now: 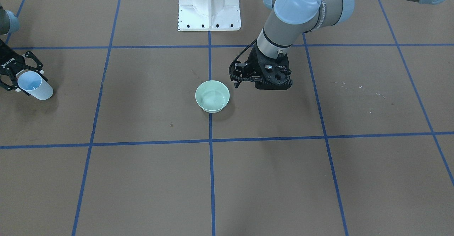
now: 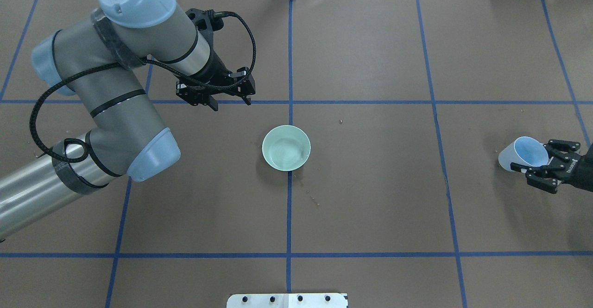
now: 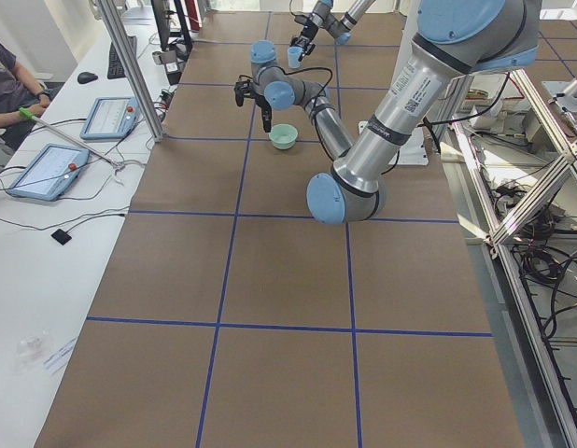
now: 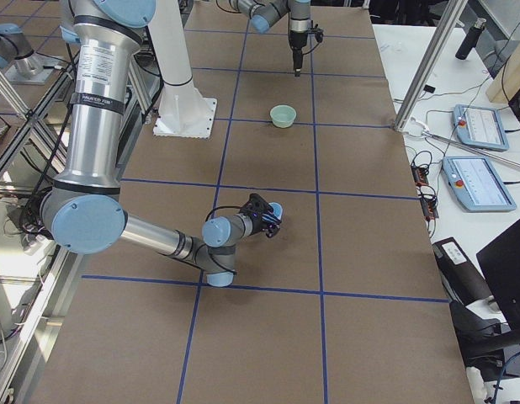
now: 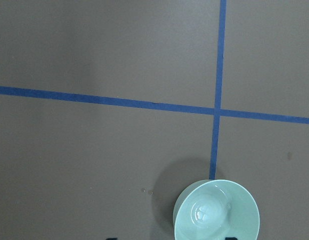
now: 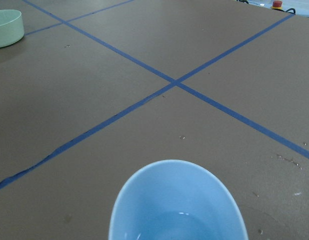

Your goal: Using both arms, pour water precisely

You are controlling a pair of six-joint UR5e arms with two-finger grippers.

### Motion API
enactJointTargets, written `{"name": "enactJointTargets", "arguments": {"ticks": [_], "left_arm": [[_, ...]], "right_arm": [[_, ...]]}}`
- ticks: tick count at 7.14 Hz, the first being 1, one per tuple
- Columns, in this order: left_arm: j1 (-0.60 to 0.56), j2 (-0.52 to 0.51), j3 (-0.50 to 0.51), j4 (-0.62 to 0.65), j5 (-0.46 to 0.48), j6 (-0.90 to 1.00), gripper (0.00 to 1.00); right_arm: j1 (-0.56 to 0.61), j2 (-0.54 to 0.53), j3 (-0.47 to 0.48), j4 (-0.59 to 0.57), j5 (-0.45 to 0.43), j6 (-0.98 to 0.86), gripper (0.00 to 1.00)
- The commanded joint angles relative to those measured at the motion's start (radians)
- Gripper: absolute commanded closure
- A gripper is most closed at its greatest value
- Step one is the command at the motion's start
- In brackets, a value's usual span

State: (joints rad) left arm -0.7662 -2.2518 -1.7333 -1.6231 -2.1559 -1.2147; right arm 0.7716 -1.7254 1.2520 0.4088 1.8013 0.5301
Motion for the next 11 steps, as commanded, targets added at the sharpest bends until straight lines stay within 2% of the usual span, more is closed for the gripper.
{"name": "enactJointTargets", "arguments": {"ticks": [1, 2, 4, 5, 6, 7, 8, 9, 11], "left_arm": [[-0.083, 0.037, -0.006, -0.006, -0.073, 0.009, 0.22], [-0.088, 0.046, -0.006, 0.003, -0.073, 0.077, 0.22], [-0.119, 0.09, 0.003, 0.003, -0.071, 0.17, 0.22], [-0.136, 0.13, 0.004, -0.006, -0.071, 0.223, 0.22], [-0.157, 0.155, 0.011, -0.008, -0.073, 0.268, 0.21], [-0.166, 0.155, 0.043, -0.012, -0.073, 0.286, 0.21], [-0.176, 0.155, 0.066, -0.014, -0.073, 0.329, 0.2], [-0.194, 0.185, 0.069, -0.014, -0.074, 0.389, 0.2], [-0.229, 0.234, 0.069, -0.014, -0.088, 0.519, 0.2]], "right_arm": [[0.0, 0.078, 0.048, -0.123, -0.036, 0.03, 0.81], [-0.001, 0.108, 0.119, -0.257, -0.083, 0.034, 0.83], [-0.023, 0.174, 0.219, -0.439, -0.095, 0.037, 0.82], [-0.061, 0.193, 0.304, -0.567, -0.126, 0.037, 0.83], [-0.137, 0.201, 0.433, -0.735, -0.216, 0.037, 0.83], [-0.231, 0.211, 0.546, -0.901, -0.318, 0.037, 0.88], [-0.339, 0.257, 0.605, -1.05, -0.45, 0.037, 0.87], [-0.415, 0.335, 0.615, -1.188, -0.55, 0.037, 0.88], [-0.443, 0.478, 0.616, -1.463, -0.56, 0.039, 0.88]]}}
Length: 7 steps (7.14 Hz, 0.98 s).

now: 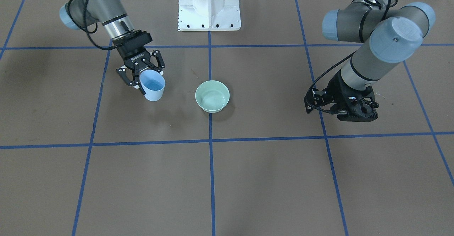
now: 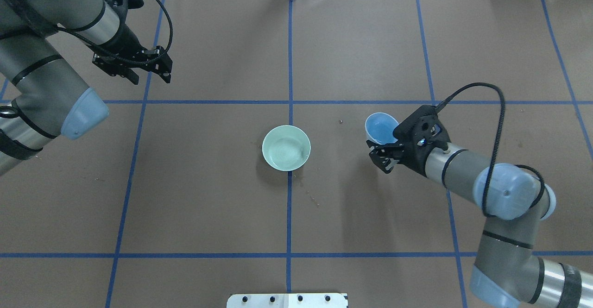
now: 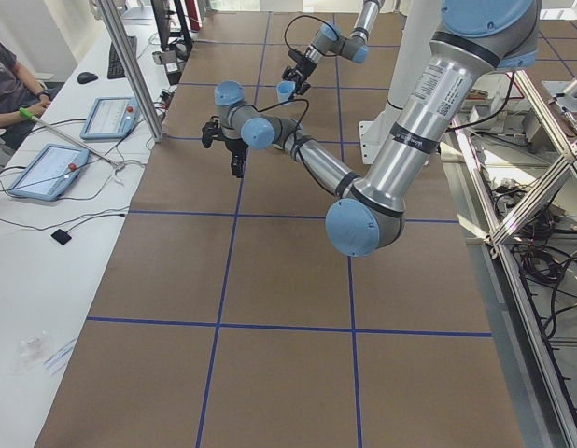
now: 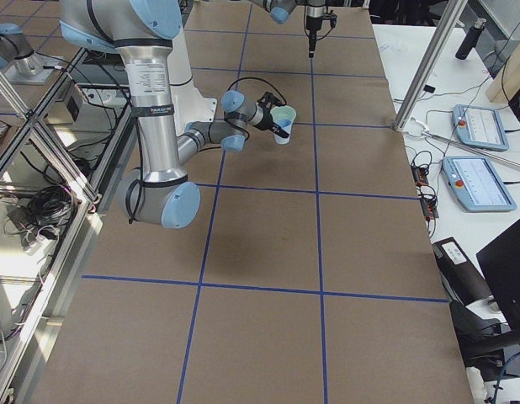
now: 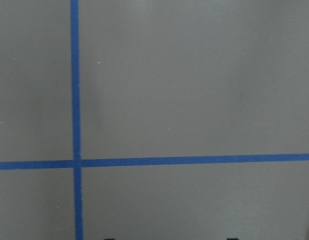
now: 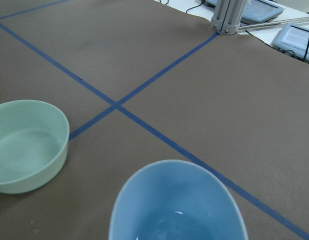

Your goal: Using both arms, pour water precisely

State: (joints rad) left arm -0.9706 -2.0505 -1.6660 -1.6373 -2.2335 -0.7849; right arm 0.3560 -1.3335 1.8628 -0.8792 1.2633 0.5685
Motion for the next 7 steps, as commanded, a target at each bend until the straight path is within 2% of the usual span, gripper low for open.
{"name": "enactJointTargets", "arguments": {"ticks": [1, 2, 3, 6, 7], "left_arm": [[-0.045, 0.056, 0.002, 0.0, -0.024, 0.133, 0.2], [-0.049, 0.061, 0.002, 0.0, -0.025, 0.138, 0.2], [-0.051, 0.064, 0.003, 0.0, -0.025, 0.139, 0.2], [-0.054, 0.07, 0.002, 0.0, -0.025, 0.148, 0.19], [-0.054, 0.079, 0.002, -0.001, -0.025, 0.148, 0.19]], "right_arm": [[-0.037, 0.147, 0.006, -0.307, -0.021, -0.001, 0.88], [-0.04, 0.208, 0.015, -0.474, -0.018, -0.002, 0.88], [-0.045, 0.223, 0.03, -0.551, -0.012, -0.013, 0.88], [-0.063, 0.341, 0.012, -0.76, -0.012, -0.058, 0.88], [-0.063, 0.361, -0.017, -0.77, -0.012, -0.065, 0.89]]}}
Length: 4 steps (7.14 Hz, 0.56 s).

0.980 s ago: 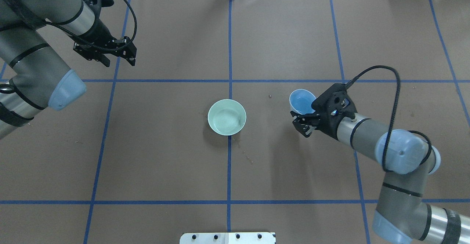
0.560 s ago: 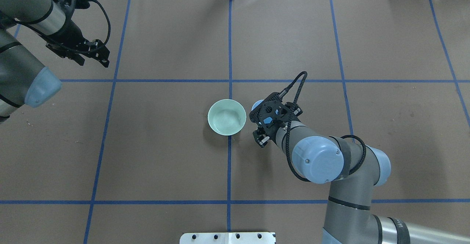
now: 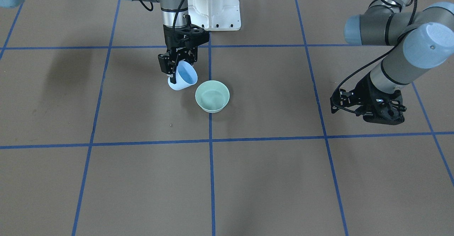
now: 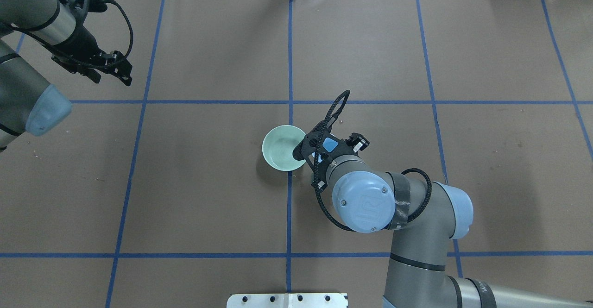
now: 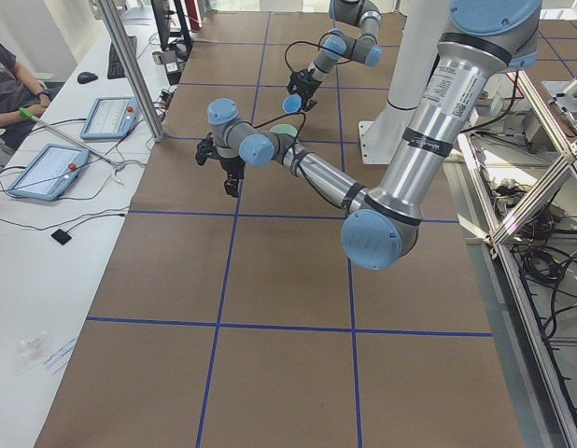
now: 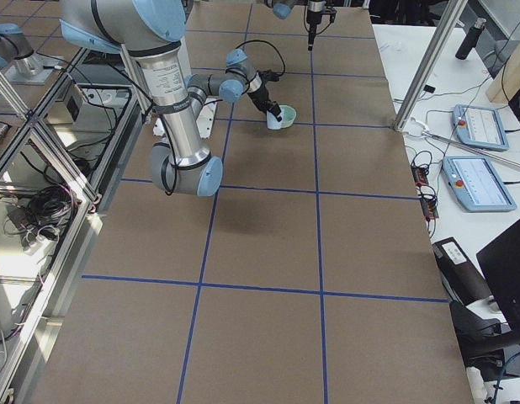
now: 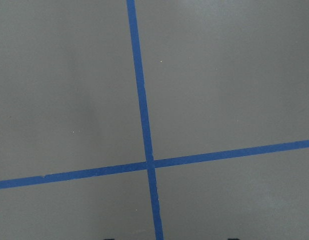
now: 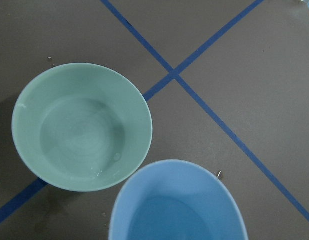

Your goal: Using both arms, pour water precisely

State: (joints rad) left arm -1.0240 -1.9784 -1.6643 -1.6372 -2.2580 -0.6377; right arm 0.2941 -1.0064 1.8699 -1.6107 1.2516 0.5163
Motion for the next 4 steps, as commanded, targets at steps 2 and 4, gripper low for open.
{"name": "enactJointTargets", "arguments": {"ticks": [2, 4], "left_arm": [[-0.001, 0.01, -0.002, -0.001, 0.0, 0.0, 0.19], [-0.001, 0.012, -0.002, -0.001, 0.0, 0.0, 0.19]], "right_arm": [[-0.001, 0.055, -0.057, -0.061, 0.0, -0.042, 0.92], [-0.001, 0.109, -0.061, -0.188, -0.001, -0.056, 0.92]]}}
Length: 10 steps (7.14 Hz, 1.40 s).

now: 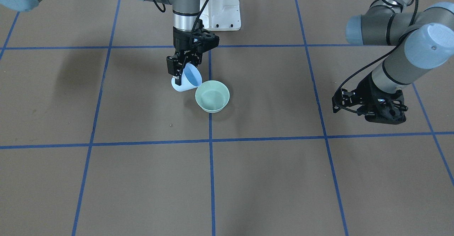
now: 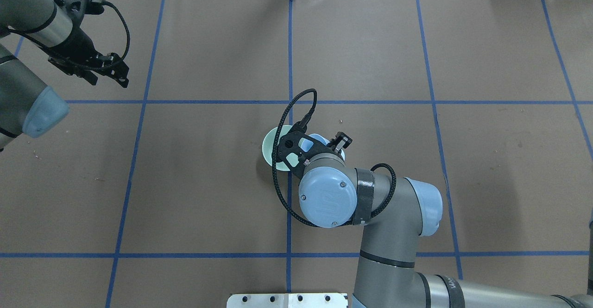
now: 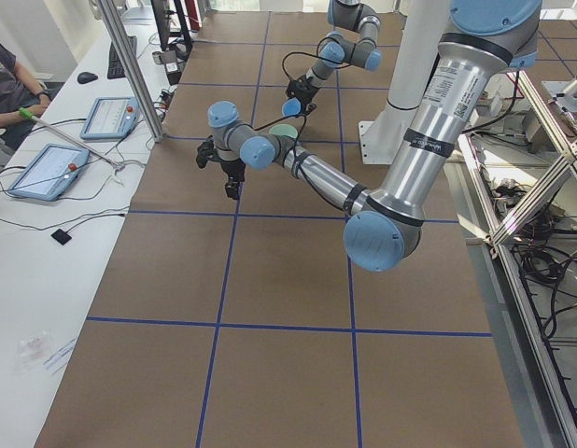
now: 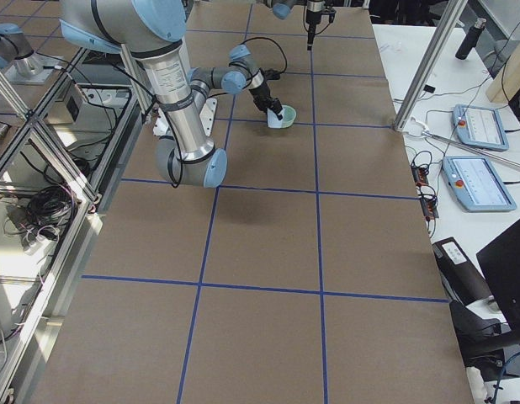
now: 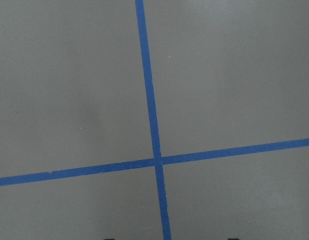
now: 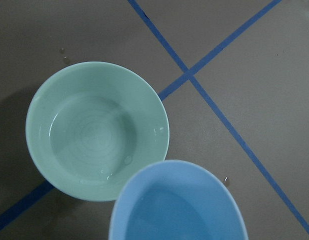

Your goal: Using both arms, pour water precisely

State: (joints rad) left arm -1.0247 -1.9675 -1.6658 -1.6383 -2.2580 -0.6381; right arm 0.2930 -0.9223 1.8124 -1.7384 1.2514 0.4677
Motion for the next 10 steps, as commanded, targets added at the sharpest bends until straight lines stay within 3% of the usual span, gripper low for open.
{"name": "enactJointTargets", "arguments": {"ticks": [1, 4, 10], "left_arm": [[0.0, 0.001, 0.0, 0.0, 0.0, 0.0, 0.19], [0.0, 0.002, -0.002, 0.0, 0.0, 0.0, 0.18], [0.0, 0.004, -0.006, 0.0, 0.0, 0.0, 0.16]], "right_arm": [[0.0, 0.029, -0.019, -0.073, -0.001, -0.008, 0.95], [-0.002, 0.109, -0.056, -0.2, -0.001, -0.076, 0.98], [0.0, 0.146, -0.133, -0.204, 0.016, -0.078, 1.0]]}}
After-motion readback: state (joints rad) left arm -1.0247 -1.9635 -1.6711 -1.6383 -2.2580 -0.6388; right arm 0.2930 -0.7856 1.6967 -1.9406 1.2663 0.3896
